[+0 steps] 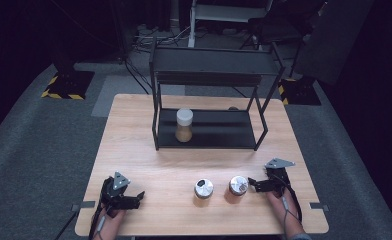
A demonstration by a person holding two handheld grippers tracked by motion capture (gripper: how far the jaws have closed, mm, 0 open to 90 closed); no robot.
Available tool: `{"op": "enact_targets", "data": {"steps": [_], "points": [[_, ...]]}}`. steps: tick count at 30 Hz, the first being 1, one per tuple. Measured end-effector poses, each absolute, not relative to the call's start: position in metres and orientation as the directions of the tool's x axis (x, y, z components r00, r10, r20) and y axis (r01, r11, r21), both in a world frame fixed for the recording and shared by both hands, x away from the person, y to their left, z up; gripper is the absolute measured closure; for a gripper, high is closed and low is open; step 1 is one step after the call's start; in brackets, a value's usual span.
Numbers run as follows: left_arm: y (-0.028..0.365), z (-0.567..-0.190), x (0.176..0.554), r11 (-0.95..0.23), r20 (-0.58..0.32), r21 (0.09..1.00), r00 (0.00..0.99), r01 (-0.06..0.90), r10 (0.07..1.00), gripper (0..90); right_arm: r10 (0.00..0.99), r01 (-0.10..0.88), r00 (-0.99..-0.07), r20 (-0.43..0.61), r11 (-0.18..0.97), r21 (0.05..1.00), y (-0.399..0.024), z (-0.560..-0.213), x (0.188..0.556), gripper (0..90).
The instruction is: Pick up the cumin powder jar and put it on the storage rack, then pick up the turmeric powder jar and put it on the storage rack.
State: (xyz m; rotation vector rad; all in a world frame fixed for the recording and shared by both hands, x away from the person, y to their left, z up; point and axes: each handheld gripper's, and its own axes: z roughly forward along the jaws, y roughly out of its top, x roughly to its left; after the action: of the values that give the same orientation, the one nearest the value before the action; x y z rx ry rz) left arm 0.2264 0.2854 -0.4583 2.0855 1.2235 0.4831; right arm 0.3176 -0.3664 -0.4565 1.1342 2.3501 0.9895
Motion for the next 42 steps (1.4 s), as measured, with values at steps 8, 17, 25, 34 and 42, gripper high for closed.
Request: {"op": "enact_targets", "data": {"steps": [8, 17, 25, 34, 42], "points": [[0.285, -0.458, 0.227, -0.343, -0.015, 0.702, 0.494, 0.624, 0.869, 6.8, 0.785, 0.542, -0.620, -0.010, 0.437, 0.718, -0.366, -0.456, 0.318, 1.2], [0.285, -0.459, 0.226, -0.337, -0.015, 0.703, 0.488, 0.626, 0.873, 6.8, 0.779, 0.541, -0.627, -0.009, 0.444, 0.714, -0.365, -0.456, 0.323, 0.0], [0.285, -0.459, 0.224, -0.335, -0.016, 0.704, 0.486, 0.626, 0.874, 6.6, 0.789, 0.546, -0.615, 0.010, 0.416, 0.727, -0.366, -0.453, 0.321, 3.2], [0.285, -0.458, 0.224, -0.334, -0.018, 0.703, 0.485, 0.628, 0.874, 6.6, 0.785, 0.454, -0.619, -0.027, 0.386, 0.803, -0.363, -0.421, 0.296, 3.7], [0.285, -0.458, 0.224, -0.335, -0.017, 0.703, 0.486, 0.628, 0.874, 6.5, 0.761, 0.370, -0.647, -0.048, 0.368, 0.853, -0.361, -0.394, 0.274, 4.4]]}}
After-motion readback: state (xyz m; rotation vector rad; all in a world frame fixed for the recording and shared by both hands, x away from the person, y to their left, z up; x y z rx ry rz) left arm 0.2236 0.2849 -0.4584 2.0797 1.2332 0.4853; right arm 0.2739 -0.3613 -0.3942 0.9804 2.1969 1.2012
